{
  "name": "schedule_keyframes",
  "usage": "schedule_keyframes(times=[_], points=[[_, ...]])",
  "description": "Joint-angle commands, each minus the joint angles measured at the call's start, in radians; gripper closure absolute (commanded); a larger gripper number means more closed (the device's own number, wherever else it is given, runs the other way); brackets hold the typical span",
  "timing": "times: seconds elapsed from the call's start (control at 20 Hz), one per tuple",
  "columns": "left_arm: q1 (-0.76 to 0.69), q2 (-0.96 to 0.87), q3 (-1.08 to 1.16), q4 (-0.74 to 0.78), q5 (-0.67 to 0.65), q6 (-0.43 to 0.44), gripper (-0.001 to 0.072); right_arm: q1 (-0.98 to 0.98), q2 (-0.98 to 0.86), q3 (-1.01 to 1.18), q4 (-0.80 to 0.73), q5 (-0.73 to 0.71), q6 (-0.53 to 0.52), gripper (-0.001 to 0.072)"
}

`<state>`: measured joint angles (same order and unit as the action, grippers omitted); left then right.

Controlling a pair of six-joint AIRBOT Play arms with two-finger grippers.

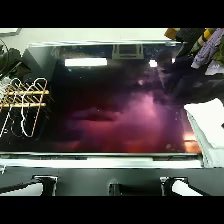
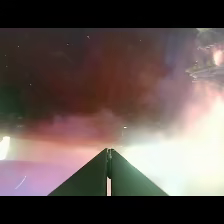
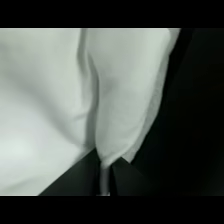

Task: Fold the clothes and pants, and hang the long-sleeved shirts on hangers.

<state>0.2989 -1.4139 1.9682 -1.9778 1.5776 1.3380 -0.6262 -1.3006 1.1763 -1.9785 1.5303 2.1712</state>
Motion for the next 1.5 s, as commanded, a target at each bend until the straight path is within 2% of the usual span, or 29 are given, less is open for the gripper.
schedule_keyframes(times=[0.0,0.55,0.75,0.85,0.9,0.95,1.0,1.05,1.15,1.25,1.3,1.35,1.4,1.45], points=[[0.0,0.0,0.0,0.0,0.006,0.001,0.0689,-0.001,0.013,-0.077,-0.093,0.032,-0.045,0.068],[0.0,0.0,0.0,0.0,0.006,0.001,0.0688,-0.001,0.011,-0.109,-0.145,0.004,-0.051,0.0679],[0.0,0.0,0.0,0.0,0.006,0.001,0.0688,-0.001,0.011,-0.189,-0.231,0.008,-0.051,0.0677],[0.0,0.0,0.0,0.0,0.006,0.001,0.0689,-0.001,0.011,-0.201,-0.231,-0.022,-0.05,0.0652],[0.0,0.0,0.0,0.0,0.006,0.001,0.0689,-0.001,0.011,-0.202,-0.229,-0.024,-0.049,0.0583],[0.0,0.0,0.0,0.0,0.006,0.001,0.0689,-0.001,0.011,-0.202,-0.231,-0.023,-0.044,0.0478],[0.0,0.0,0.0,0.0,0.006,0.001,0.0689,0.0,0.011,-0.202,-0.232,-0.027,-0.044,0.0329],[0.0,0.0,0.0,0.0,0.006,0.002,0.0689,0.0,0.014,-0.202,-0.229,-0.032,-0.058,0.0225],[0.0,0.0,0.0,0.001,0.006,0.016,0.0689,0.0,0.041,-0.191,-0.183,-0.081,-0.066,0.0235],[-0.009,-0.002,-0.001,0.006,0.006,0.075,0.0689,0.0,0.089,-0.152,-0.019,-0.211,-0.134,0.0238],[-0.019,-0.003,-0.007,0.023,0.006,0.092,0.0689,0.003,0.111,-0.126,0.117,-0.297,-0.21,0.0313],[-0.035,-0.003,-0.023,0.056,0.006,0.119,0.0689,0.009,0.126,-0.106,0.272,-0.371,-0.294,0.0452],[-0.057,-0.002,-0.048,0.111,0.006,0.139,0.069,0.032,0.131,-0.09,0.414,-0.428,-0.374,0.048],[-0.085,0.004,-0.089,0.175,0.006,0.156,0.0689,0.078,0.131,-0.08,0.514,-0.454,-0.436,0.0545]])
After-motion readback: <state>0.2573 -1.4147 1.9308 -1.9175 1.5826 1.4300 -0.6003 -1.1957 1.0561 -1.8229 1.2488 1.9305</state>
